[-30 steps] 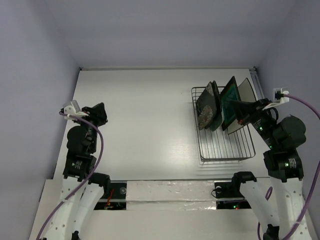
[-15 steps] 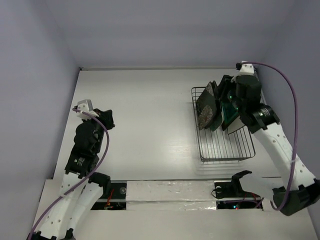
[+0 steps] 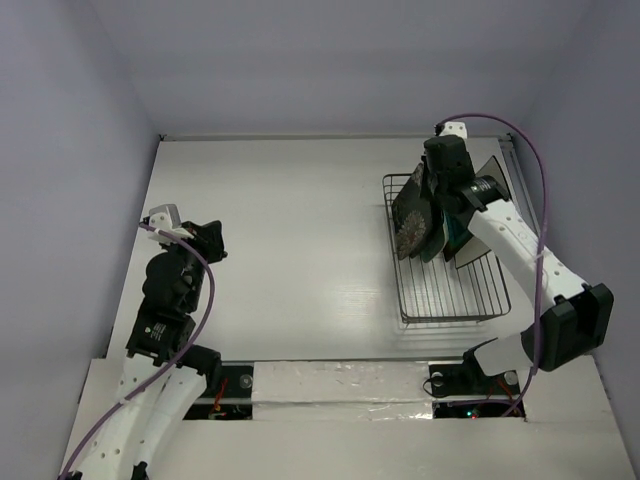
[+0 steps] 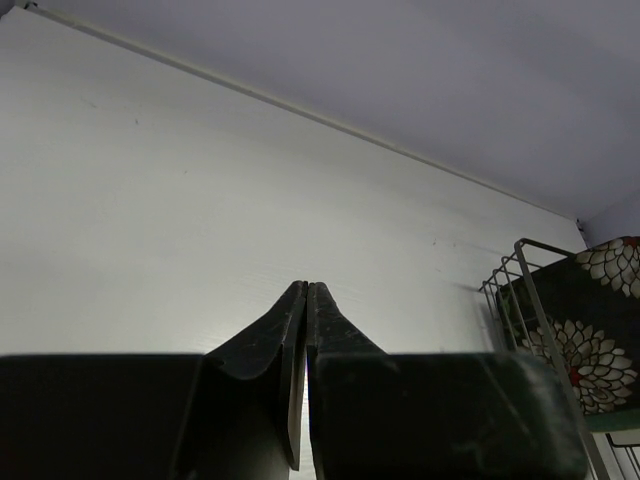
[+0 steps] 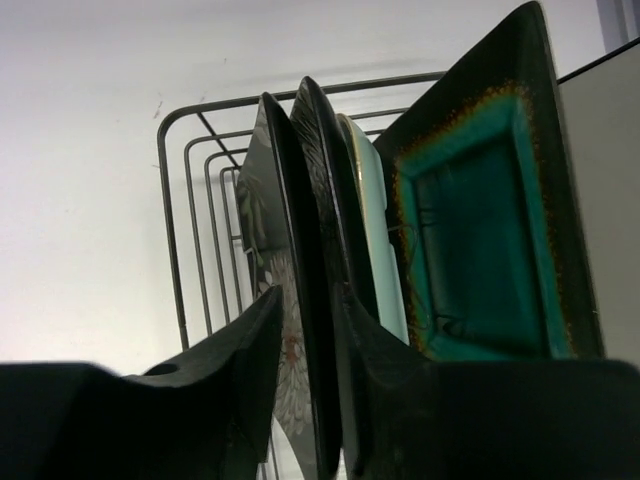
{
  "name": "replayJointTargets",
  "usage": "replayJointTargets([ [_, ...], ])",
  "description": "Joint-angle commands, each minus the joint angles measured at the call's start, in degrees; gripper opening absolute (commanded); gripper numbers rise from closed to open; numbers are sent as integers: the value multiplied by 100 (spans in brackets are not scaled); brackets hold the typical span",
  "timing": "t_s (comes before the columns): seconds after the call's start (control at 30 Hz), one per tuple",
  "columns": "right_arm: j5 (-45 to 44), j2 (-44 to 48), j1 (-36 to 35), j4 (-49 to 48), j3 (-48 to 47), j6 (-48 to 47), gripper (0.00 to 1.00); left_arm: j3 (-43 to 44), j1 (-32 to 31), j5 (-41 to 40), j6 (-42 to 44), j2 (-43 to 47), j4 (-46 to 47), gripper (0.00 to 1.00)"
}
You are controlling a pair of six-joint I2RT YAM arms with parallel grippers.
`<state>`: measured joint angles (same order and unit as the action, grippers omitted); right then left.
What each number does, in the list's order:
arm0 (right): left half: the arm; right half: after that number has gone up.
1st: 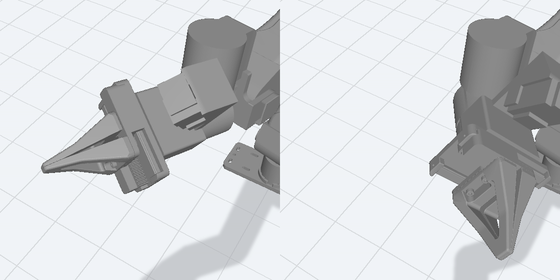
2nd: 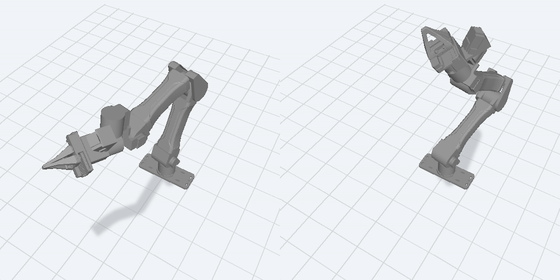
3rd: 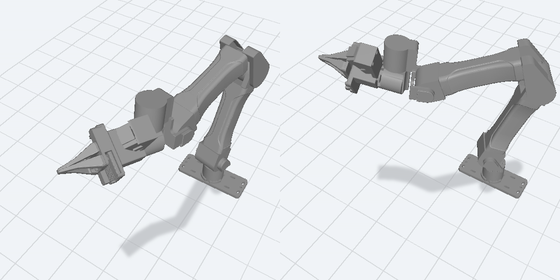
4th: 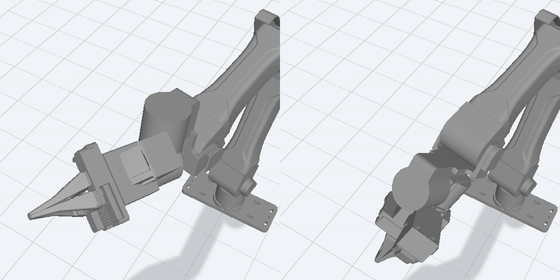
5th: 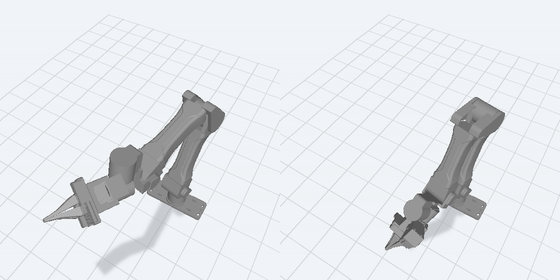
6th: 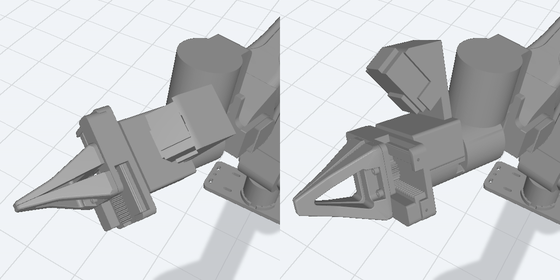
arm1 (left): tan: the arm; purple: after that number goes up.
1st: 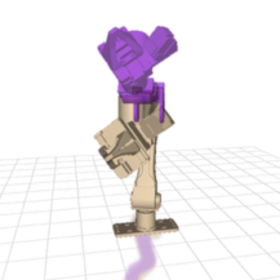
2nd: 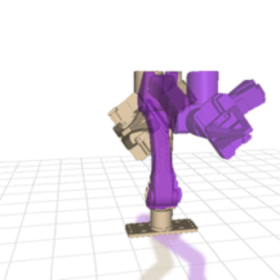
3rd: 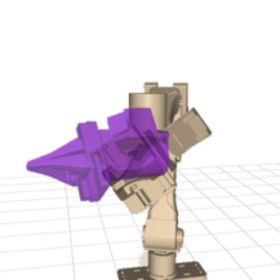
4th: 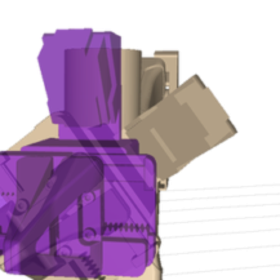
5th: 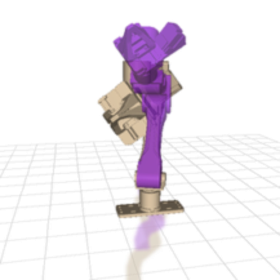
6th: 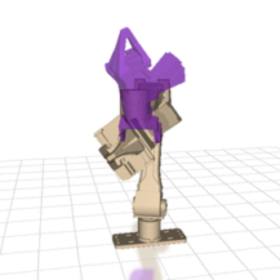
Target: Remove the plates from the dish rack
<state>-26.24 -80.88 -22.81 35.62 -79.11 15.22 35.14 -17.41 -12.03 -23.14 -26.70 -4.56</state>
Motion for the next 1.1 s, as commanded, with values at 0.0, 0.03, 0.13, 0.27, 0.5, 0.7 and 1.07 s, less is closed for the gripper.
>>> replayJointTargets([
  [0.0,-329,-164,-92,138,-298,-46,36,-51,-17,17,55,77,210,0],
  [0.03,-425,-217,-92,156,-307,-54,37,-51,-17,17,55,86,201,0],
  [0.13,-418,-445,-92,244,-359,-63,39,-42,-17,17,46,95,183,0],
  [0.27,-311,-709,-92,226,-412,-116,38,-51,-17,17,46,112,192,7],
  [0.5,-1005,-1272,-276,569,-807,-204,19,-51,-17,17,46,138,192,10],
  [0.7,-1576,-1185,-461,700,-1149,-397,0,-51,-17,17,37,182,192,15],
  [1.07,-2552,-561,-980,991,-2125,-556,0,-51,-17,17,28,209,192,45],
])
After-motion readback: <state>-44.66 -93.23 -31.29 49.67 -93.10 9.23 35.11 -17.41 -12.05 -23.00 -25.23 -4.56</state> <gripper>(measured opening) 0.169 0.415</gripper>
